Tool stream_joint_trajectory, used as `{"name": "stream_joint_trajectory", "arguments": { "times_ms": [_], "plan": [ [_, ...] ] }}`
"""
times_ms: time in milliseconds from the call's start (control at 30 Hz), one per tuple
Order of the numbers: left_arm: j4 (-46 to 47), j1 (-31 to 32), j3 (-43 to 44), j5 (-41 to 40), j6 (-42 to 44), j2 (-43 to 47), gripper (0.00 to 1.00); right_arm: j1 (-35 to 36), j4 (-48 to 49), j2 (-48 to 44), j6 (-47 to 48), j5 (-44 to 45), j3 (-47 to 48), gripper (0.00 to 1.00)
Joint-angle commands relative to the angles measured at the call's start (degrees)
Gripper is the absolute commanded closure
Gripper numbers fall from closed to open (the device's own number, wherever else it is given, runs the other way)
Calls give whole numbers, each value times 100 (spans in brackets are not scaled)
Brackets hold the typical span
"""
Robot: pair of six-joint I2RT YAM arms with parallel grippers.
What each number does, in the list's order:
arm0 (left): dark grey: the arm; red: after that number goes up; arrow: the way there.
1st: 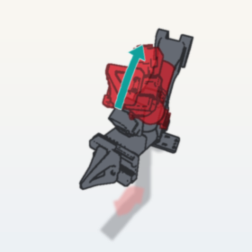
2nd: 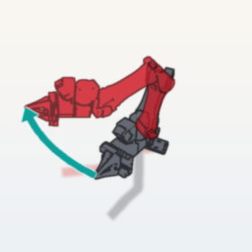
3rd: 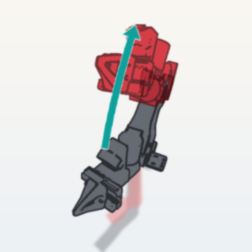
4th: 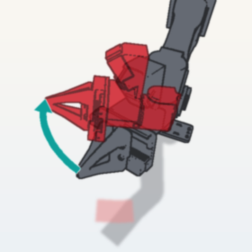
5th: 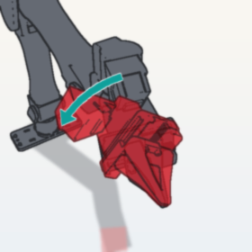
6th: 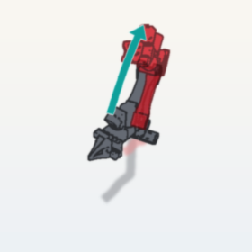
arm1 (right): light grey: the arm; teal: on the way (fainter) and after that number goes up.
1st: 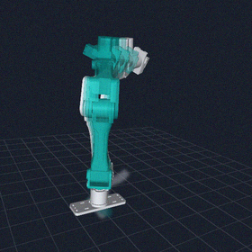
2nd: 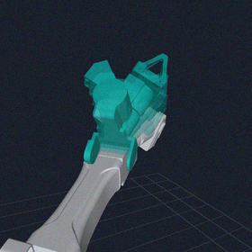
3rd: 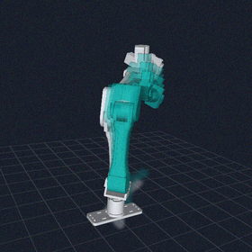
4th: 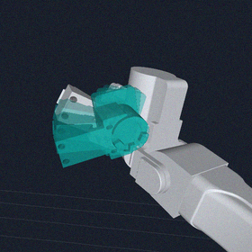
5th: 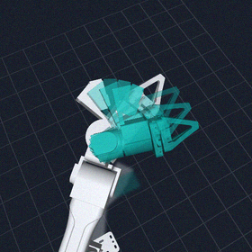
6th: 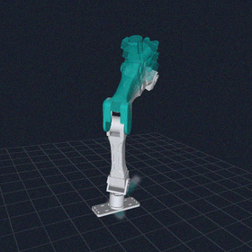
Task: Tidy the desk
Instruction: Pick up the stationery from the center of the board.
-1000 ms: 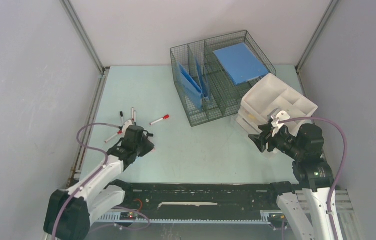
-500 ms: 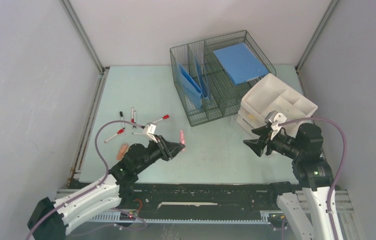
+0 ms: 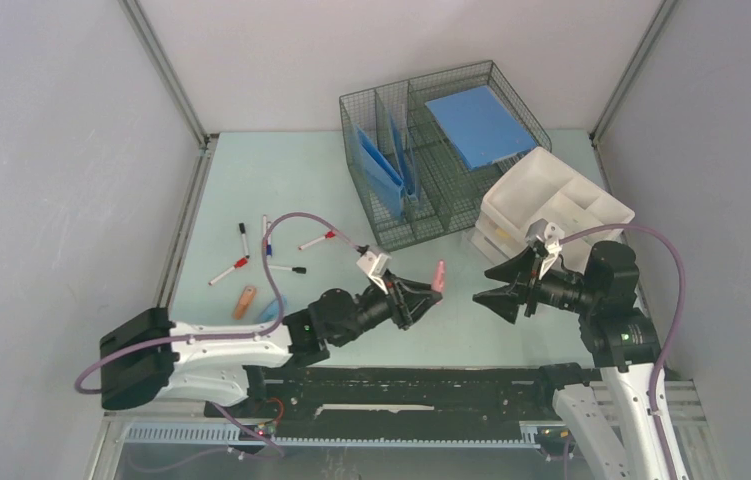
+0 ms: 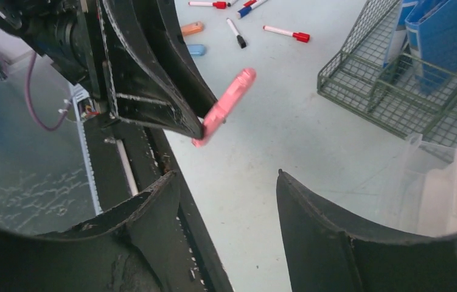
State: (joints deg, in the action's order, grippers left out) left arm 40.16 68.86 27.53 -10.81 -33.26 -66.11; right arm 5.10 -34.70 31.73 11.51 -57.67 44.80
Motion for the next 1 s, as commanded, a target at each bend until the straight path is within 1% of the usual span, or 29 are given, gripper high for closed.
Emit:
{"name": "stream_joint_trajectory", "arguments": {
  "times_ms": [0,133,267,400,500,633,700,767,833,867,900,967],
  "plan": [
    [641,303,661,-523,587,-531,100,60,813,-34,-1259,-126,-201,33],
    [658,526,1044,-609,744,-966,100,98,1088,-11,-1782,268,-285,34],
    [703,692,1299,-700,840,-1255,100,144,1238,21,-2141,451,-339,34],
    [712,765,1459,-742,876,-1435,100,203,1323,52,-2249,380,-412,35],
    [745,813,1536,-733,927,-1475,100,263,1366,110,-2266,556,-466,37],
    [747,865,1620,-755,1028,-1499,99,369,1327,198,-2234,643,-473,43],
    [741,871,1646,-763,1040,-1518,97,415,1317,213,-2206,597,-472,50],
    [739,874,1650,-762,1024,-1528,93,437,1318,217,-2178,535,-472,60],
    [739,881,1630,-759,1010,-1513,86,447,1324,219,-2135,459,-472,78],
    [739,878,1613,-770,1007,-1499,82,448,1333,218,-2108,439,-472,92],
    [739,879,1589,-784,1005,-1473,77,455,1339,214,-2076,433,-472,99],
    [739,875,1511,-836,978,-1410,66,456,1334,187,-2011,491,-472,100]
  ]
}}
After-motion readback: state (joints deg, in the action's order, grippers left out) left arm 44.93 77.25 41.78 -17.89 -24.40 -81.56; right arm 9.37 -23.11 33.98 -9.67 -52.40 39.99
